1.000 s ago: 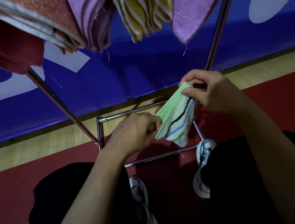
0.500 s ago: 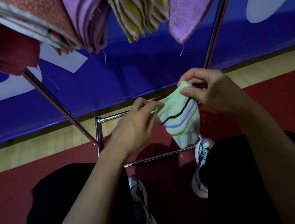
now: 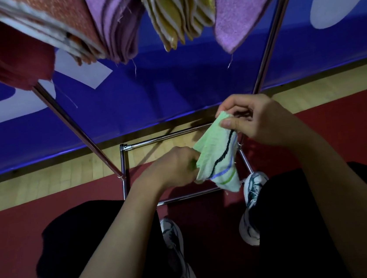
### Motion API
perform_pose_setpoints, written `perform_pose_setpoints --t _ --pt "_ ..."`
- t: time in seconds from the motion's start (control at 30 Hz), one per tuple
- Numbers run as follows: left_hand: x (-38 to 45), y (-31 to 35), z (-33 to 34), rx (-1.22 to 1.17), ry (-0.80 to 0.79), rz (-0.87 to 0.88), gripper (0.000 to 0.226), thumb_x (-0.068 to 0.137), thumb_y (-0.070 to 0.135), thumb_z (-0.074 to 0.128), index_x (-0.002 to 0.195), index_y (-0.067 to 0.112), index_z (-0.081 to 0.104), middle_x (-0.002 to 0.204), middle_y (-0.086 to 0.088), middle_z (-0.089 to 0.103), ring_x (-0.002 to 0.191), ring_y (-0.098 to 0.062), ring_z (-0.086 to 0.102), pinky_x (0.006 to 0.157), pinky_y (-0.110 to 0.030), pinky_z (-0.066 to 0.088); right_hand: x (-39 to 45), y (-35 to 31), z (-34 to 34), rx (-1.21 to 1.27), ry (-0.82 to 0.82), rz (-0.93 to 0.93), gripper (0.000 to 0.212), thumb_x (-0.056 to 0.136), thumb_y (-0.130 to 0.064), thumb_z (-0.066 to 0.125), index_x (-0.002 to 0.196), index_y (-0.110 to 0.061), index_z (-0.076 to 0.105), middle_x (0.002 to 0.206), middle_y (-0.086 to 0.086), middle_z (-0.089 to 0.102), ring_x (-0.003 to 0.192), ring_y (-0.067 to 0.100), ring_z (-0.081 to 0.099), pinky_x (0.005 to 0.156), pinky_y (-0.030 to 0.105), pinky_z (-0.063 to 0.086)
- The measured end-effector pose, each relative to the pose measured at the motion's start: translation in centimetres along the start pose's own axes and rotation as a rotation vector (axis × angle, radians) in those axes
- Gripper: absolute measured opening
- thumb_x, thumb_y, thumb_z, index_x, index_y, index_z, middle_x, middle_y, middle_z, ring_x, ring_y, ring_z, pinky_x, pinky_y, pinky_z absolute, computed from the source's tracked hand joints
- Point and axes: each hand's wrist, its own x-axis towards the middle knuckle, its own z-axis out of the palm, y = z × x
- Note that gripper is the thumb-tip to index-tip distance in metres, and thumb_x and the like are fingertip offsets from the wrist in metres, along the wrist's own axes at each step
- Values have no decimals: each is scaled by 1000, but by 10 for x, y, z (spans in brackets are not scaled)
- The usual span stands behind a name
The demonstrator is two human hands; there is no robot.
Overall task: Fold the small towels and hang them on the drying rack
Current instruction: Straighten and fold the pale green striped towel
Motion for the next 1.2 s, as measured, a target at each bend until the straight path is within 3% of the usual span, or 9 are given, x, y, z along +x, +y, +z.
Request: perform_pose_setpoints --t 0.1,0.17,0.43,0.53,0.63,0.77,0.83,1.0,1.2 --pt "-2 1 -1 2 47 -30 21 80 37 52 70 19 52 73 -2 62 70 -26 57 72 -45 56 1 6 -1 -35 5 24 11 92 -15 75 101 -19 70 89 -4 76 84 13 73 76 22 55" --pt "-5 -1 -4 47 102 -25 17 77 43 44 68 29 45 74 0 59 73 -29 58 67 -44 55 0 12 -5 -75 32 48 12 90 -14 76 97 -20 69 83 -10 74 76 2 68 72 14 49" --pt "-7 1 -5 179 34 -235 22 88 45 57 74 29 51 94 -1 64 92 -30 64 70 -35 45 -1 16 -1 -237 2 43 15 87 -20 81 96 -24 69 73 -14 70 63 1 57 65 12 42" --pt "-8 3 -7 128 1 -248 31 91 43 58 69 25 48 83 0 56 90 -31 64 71 -38 49 -1 19 0 -246 -2 51 15 87 -20 80 95 -25 68 76 -6 71 66 11 60 66 19 46" --pt "-12 -2 -20 -269 84 -214 32 91 43 61 77 15 61 76 0 64 83 -29 71 75 -41 59 0 26 -5 -315 62 77 16 86 -21 81 94 -25 67 75 4 67 72 24 60 71 31 47" --pt "-18 12 -30 -886 311 -151 21 101 26 59 93 9 68 80 -1 64 72 -9 61 69 -28 59 -1 27 -10 -399 109 59 18 86 -20 81 94 -21 65 68 8 58 68 22 51 60 17 38" --pt "-23 19 -35 -1167 351 -90 12 104 18 61 100 8 65 88 -11 62 81 -15 61 73 -30 58 -1 25 -11 -384 120 52 19 86 -19 81 94 -20 64 67 8 57 69 22 49 58 14 36" --pt "-28 8 -34 -665 649 148 24 89 22 82 84 4 66 125 -4 64 111 -16 67 91 -31 56 -2 23 -9 -314 137 33 19 87 -23 81 93 -21 63 72 10 61 64 21 50 64 27 42" --pt "-32 -15 -27 -232 377 62 17 95 30 74 87 23 62 91 10 67 83 4 65 74 -26 50 -2 22 -15 -191 183 59 21 85 -17 82 90 -22 63 80 9 70 74 27 59 68 25 45"
